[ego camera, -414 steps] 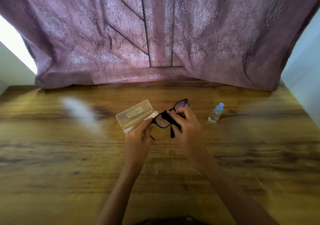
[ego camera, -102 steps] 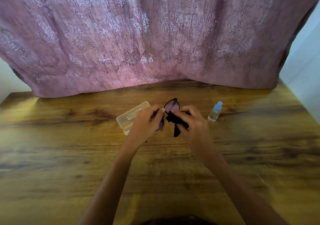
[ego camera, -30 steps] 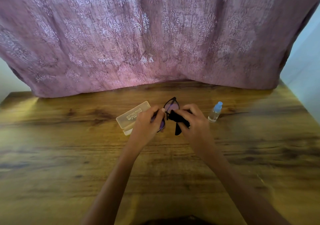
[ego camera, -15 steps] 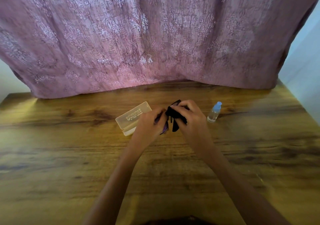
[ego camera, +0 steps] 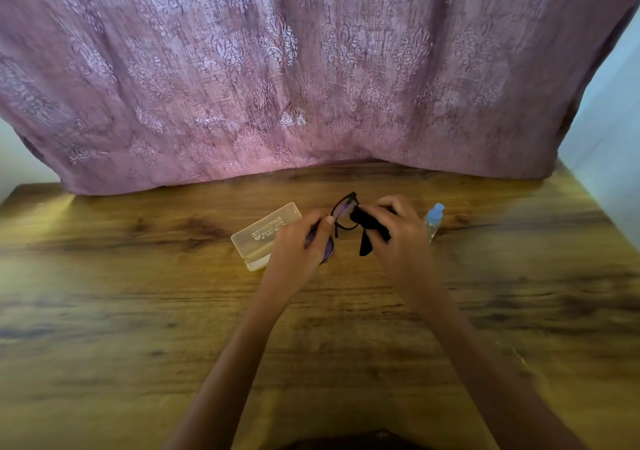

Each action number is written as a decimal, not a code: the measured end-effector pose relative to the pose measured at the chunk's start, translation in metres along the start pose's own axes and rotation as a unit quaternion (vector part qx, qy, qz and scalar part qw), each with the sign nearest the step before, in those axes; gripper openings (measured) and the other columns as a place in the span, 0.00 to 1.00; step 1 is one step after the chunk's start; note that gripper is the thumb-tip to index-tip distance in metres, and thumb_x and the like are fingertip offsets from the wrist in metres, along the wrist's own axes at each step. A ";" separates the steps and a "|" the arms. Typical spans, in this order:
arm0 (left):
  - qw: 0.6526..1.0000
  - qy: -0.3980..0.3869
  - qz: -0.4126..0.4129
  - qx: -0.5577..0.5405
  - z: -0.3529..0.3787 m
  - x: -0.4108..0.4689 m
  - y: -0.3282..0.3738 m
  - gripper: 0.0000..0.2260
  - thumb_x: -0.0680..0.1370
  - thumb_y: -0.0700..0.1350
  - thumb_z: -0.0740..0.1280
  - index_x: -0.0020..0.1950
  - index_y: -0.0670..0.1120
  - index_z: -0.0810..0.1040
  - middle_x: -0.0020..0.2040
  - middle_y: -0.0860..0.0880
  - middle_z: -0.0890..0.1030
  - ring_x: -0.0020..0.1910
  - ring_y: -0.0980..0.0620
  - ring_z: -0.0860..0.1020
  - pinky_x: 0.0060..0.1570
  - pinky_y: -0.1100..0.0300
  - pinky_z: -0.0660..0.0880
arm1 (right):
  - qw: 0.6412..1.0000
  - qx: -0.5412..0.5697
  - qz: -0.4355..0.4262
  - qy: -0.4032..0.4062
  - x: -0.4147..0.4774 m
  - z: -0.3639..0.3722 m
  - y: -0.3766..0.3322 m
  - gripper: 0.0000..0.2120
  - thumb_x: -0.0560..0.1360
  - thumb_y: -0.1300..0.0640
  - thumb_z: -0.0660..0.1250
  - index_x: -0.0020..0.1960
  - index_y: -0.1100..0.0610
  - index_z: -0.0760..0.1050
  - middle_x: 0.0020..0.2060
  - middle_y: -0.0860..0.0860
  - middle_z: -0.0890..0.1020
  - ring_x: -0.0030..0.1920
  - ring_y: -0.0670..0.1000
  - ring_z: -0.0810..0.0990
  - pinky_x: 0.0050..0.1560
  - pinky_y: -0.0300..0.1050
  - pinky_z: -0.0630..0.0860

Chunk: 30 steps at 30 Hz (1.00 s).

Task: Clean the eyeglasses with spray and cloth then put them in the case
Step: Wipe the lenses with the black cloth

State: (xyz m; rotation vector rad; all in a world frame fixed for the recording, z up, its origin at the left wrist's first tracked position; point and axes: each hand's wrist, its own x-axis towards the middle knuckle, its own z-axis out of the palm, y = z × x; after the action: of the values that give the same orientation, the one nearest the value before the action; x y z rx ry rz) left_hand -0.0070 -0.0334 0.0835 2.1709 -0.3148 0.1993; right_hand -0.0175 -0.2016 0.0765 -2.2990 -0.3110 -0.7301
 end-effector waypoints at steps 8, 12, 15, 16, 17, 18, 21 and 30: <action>1.000 -0.006 -0.017 -0.022 -0.001 0.001 -0.002 0.12 0.82 0.45 0.60 0.41 0.42 0.76 0.33 0.43 0.80 0.34 0.46 0.77 0.40 0.49 0.73 | 0.999 0.013 -0.015 -0.025 -0.014 0.003 -0.014 0.14 0.69 0.70 0.74 0.55 0.65 0.81 0.46 0.58 0.79 0.45 0.53 0.79 0.45 0.45 0.79; 0.999 -0.008 -0.020 -0.025 -0.002 0.000 -0.002 0.13 0.81 0.45 0.60 0.41 0.40 0.76 0.33 0.43 0.81 0.34 0.46 0.78 0.40 0.50 0.73 | 0.999 0.018 -0.026 -0.033 -0.015 0.003 -0.014 0.14 0.69 0.70 0.74 0.55 0.65 0.81 0.47 0.58 0.79 0.46 0.53 0.79 0.46 0.46 0.79; 1.000 -0.006 -0.019 -0.019 -0.002 -0.001 -0.003 0.12 0.81 0.45 0.61 0.40 0.43 0.76 0.32 0.44 0.80 0.33 0.49 0.76 0.37 0.58 0.71 | 0.999 0.013 -0.015 -0.026 -0.013 0.001 -0.010 0.14 0.70 0.70 0.73 0.55 0.65 0.81 0.47 0.58 0.79 0.46 0.54 0.79 0.45 0.46 0.78; 1.000 -0.002 -0.018 -0.016 -0.001 -0.001 -0.002 0.12 0.81 0.45 0.61 0.41 0.43 0.76 0.32 0.43 0.79 0.32 0.50 0.75 0.36 0.60 0.69 | 1.000 0.010 -0.009 -0.021 -0.012 0.000 -0.008 0.14 0.70 0.70 0.73 0.55 0.65 0.81 0.46 0.58 0.79 0.45 0.53 0.78 0.45 0.46 0.78; 1.000 0.000 -0.017 -0.014 -0.001 -0.001 -0.002 0.12 0.81 0.45 0.61 0.41 0.43 0.77 0.32 0.42 0.79 0.32 0.50 0.74 0.35 0.61 0.68 | 1.000 0.008 -0.004 -0.017 -0.011 -0.001 -0.008 0.14 0.70 0.70 0.73 0.55 0.65 0.81 0.46 0.57 0.78 0.45 0.53 0.78 0.44 0.45 0.78; 1.000 0.000 -0.018 -0.013 -0.001 -0.001 -0.002 0.12 0.81 0.45 0.61 0.41 0.42 0.77 0.32 0.42 0.79 0.32 0.50 0.74 0.35 0.61 0.68 | 1.000 0.005 -0.002 -0.018 -0.011 -0.001 -0.007 0.14 0.70 0.70 0.73 0.55 0.65 0.81 0.46 0.57 0.78 0.45 0.53 0.78 0.45 0.44 0.78; 0.999 -0.013 -0.022 -0.025 -0.001 0.000 -0.004 0.13 0.82 0.46 0.60 0.41 0.41 0.76 0.32 0.42 0.80 0.34 0.47 0.77 0.40 0.53 0.73 | 1.000 -0.005 -0.012 -0.023 -0.011 -0.001 -0.009 0.15 0.69 0.70 0.74 0.55 0.65 0.81 0.46 0.57 0.79 0.45 0.53 0.79 0.45 0.43 0.78; 1.000 -0.013 -0.021 -0.005 0.002 -0.001 -0.007 0.11 0.81 0.43 0.61 0.45 0.37 0.77 0.33 0.40 0.79 0.32 0.45 0.76 0.35 0.54 0.70 | 0.998 0.015 -0.038 -0.037 -0.014 0.009 -0.024 0.14 0.69 0.71 0.74 0.54 0.65 0.81 0.48 0.57 0.79 0.46 0.52 0.79 0.47 0.40 0.77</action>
State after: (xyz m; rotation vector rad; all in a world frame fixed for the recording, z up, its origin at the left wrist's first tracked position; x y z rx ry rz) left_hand -0.0057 -0.0309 0.0770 2.1702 -0.2827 0.1461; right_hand -0.0351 -0.1782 0.0765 -2.3002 -0.4423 -0.6748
